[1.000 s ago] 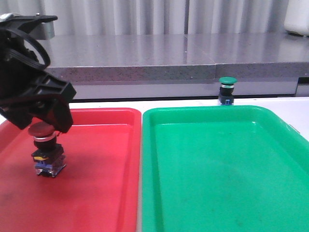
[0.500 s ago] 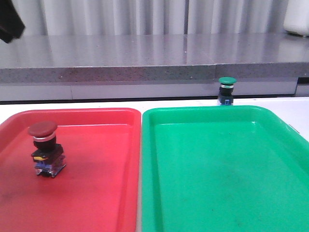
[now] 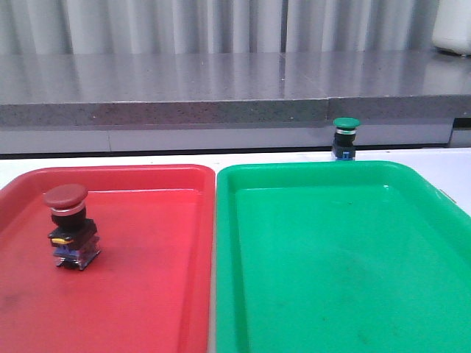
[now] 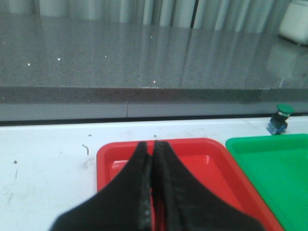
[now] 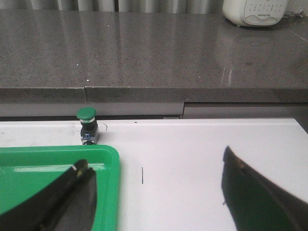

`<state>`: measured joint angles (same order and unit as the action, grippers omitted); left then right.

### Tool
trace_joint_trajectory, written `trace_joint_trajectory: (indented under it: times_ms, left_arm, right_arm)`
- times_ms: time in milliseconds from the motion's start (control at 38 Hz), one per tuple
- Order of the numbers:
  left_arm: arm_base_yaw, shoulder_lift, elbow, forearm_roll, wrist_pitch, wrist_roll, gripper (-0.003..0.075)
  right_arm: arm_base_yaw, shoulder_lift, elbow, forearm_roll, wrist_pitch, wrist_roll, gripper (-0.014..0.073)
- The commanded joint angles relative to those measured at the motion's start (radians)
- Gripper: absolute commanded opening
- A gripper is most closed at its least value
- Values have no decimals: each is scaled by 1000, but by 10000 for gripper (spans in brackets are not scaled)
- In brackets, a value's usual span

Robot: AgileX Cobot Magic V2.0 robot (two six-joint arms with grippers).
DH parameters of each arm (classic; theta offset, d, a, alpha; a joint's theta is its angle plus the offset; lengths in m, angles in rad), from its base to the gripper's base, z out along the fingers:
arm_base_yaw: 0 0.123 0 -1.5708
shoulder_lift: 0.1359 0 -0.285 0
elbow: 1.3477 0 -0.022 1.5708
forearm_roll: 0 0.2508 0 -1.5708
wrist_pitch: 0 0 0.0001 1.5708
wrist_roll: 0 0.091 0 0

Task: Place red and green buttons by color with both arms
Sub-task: 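Open the left gripper and raise it away from the red button, then lower the open right gripper over the green-capped button and close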

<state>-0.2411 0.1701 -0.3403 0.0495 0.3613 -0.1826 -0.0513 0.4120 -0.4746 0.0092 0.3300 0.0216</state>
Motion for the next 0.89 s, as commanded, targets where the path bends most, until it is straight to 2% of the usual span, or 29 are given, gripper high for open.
trace_joint_trajectory:
  times_ms: [0, 368, 526, 684, 868]
  left_arm:
    - [2, -50, -20, -7, -83, -8, -20]
    - [2, -64, -20, -7, -83, -8, -20]
    - [2, -64, -20, -7, -83, -8, -20]
    - [2, -64, -20, -7, -83, -8, -20]
    - [2, -64, -20, -7, -83, -8, -20]
  right_arm:
    - [-6, 13, -37, -9, -75, 0, 561]
    - [-6, 13, -37, -9, -75, 0, 561]
    - [-6, 53, -39, -9, -127, 0, 561]
    - [-5, 412, -163, -9, -206, 0, 561]
    - [46, 838, -400, -9, -204, 0, 561]
